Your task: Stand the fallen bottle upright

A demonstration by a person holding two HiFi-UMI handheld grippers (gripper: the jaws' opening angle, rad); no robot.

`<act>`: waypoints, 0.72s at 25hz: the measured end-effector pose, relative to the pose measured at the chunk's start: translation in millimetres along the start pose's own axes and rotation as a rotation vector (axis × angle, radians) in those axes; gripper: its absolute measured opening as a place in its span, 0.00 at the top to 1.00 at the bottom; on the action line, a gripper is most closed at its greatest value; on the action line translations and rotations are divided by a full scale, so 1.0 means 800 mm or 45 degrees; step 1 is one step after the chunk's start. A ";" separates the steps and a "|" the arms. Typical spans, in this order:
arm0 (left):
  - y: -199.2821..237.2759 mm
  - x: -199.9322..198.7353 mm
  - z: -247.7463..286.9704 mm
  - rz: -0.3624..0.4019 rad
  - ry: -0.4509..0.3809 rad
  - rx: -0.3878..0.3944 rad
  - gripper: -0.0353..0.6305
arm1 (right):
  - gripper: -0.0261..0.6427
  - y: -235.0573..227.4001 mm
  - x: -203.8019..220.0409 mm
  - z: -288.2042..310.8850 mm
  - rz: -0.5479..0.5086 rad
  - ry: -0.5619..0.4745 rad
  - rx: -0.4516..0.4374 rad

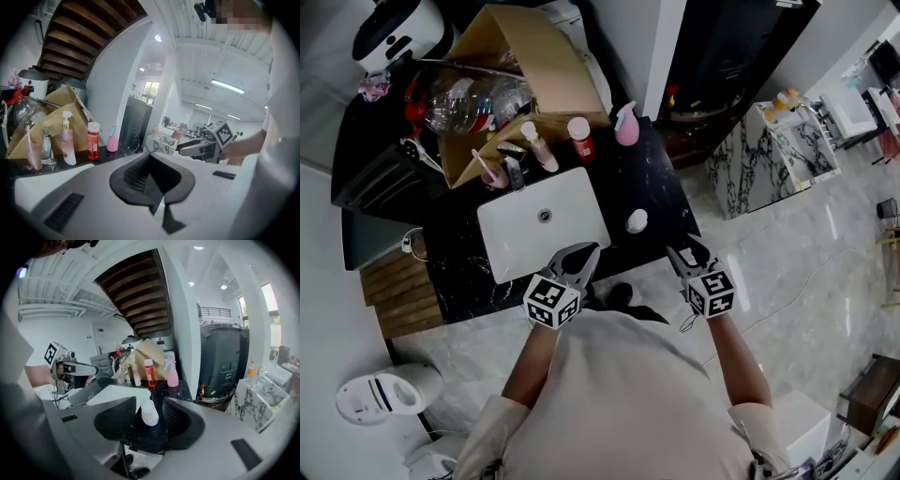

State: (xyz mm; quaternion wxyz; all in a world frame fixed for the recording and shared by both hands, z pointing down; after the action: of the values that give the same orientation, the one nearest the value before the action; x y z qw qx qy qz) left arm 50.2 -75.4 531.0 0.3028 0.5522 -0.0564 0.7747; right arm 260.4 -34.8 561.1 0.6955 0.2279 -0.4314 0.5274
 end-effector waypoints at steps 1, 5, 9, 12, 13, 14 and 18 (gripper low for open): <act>-0.002 -0.003 -0.001 0.003 -0.003 0.004 0.94 | 0.68 -0.001 -0.003 -0.005 0.003 -0.012 0.005; -0.003 -0.010 -0.004 0.018 -0.006 0.021 0.94 | 0.74 0.003 -0.017 -0.018 0.006 -0.056 0.021; -0.002 -0.020 -0.008 0.038 -0.014 0.045 0.94 | 0.78 0.010 -0.029 -0.026 0.003 -0.086 0.036; 0.000 -0.027 -0.015 0.053 -0.022 0.069 0.94 | 0.80 0.016 -0.036 -0.032 0.012 -0.103 0.064; 0.001 -0.030 -0.018 0.058 -0.025 0.078 0.94 | 0.81 0.019 -0.038 -0.035 0.019 -0.107 0.074; 0.001 -0.033 -0.022 0.062 -0.029 0.086 0.94 | 0.82 0.022 -0.040 -0.038 0.026 -0.110 0.084; 0.007 -0.045 -0.036 0.080 -0.046 0.113 0.94 | 0.86 0.037 -0.053 -0.050 0.040 -0.123 0.113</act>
State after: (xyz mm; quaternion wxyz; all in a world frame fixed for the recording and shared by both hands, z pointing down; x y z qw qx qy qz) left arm 30.7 -82.7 489.3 0.2524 0.5768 -0.0448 0.7756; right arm 243.9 -16.5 500.1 0.6548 0.2769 -0.4441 0.5454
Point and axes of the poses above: the fingertips, and each gripper's own axes: z forward along the fingers, y to its left, x out of its underside, the point moved 3 cm from there along -z, backward along the fingers, and after that the axes turned 3 degrees about y, right-handed, at the moved point
